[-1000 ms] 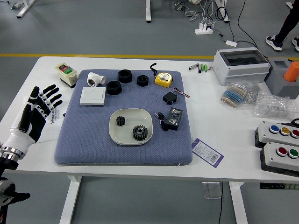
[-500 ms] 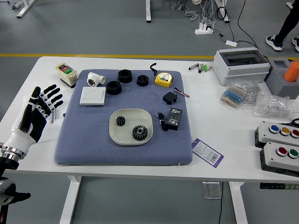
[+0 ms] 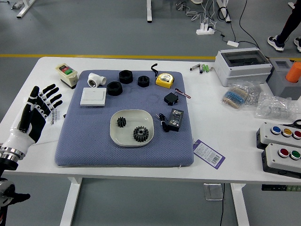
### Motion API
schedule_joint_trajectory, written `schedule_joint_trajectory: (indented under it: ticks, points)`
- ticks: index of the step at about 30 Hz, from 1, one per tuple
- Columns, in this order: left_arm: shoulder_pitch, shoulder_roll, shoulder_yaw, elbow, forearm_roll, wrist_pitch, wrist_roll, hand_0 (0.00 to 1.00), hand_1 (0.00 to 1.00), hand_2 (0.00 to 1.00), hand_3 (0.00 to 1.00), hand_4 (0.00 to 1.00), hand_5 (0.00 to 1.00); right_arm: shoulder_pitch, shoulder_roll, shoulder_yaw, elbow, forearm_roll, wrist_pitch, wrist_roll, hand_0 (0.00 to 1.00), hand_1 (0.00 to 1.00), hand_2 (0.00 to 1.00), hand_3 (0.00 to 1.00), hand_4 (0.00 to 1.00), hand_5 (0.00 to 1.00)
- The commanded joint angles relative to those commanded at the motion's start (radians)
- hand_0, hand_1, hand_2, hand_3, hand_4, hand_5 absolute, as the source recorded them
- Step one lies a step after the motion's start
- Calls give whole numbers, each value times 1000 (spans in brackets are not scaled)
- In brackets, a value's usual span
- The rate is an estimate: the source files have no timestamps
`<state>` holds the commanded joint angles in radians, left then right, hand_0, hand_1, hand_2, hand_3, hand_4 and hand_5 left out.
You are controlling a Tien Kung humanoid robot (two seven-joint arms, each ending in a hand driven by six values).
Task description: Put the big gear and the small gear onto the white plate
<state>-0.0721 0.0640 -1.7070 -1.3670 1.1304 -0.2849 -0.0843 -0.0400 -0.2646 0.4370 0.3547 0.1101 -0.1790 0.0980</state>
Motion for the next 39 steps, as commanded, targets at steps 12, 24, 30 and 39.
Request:
schedule_joint_trajectory:
  ticks: [12,24,30,39]
  points:
    - [-3,-2,-1,1,4,1,2,842,855,920,858,966,917,1,-1,4,1,-1,0,2,723,727,754,614,887,732]
    - [-2,-2,-5,0,4,3,3,839,852,919,856,967,917,0,-3,4,2,0,0,1,723,726,754,615,885,731]
    - [-2,-3,-3,-1,6,3,3,838,848,919,855,967,917,0,-3,3,2,1,0,1,723,727,753,614,885,731]
    - [-3,-1,-1,-2,5,4,3,836,847,918,854,966,915,0,-3,1,2,1,0,1,723,726,753,614,885,730]
